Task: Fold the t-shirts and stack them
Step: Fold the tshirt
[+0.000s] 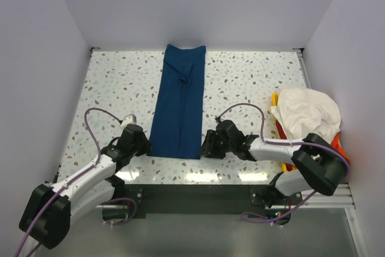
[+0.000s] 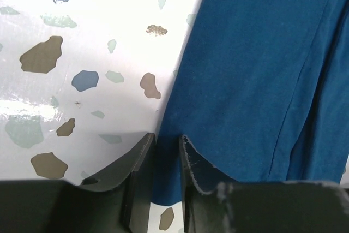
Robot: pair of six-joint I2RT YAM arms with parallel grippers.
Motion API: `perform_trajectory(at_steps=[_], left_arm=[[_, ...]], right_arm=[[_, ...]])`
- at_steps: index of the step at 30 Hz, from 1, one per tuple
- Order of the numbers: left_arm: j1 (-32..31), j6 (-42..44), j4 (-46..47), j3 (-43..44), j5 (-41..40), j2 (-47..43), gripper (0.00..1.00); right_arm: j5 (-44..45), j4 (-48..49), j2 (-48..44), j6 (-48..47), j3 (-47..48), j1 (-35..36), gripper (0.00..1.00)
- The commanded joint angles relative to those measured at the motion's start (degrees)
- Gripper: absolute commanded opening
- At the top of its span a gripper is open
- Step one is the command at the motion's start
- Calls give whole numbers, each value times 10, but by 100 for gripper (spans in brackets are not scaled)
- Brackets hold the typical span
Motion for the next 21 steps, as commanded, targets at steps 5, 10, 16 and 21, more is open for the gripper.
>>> perform_trajectory(at_steps=[5,10,16,21], left_arm=[[-21,-22,-20,-24,12,-20,21],[-32,-22,-19,-20,43,-23,11],[-48,-36,1,-28,69,-20,4],[-76,-58,8,-37,77,-23,0]], right_arm=[[41,-15,48,19,-5,32,45],[54,-35,40,10,-1,32,40],[86,-86,19,-14,12,32,36],[95,-147,-15,-39,15,32,33]])
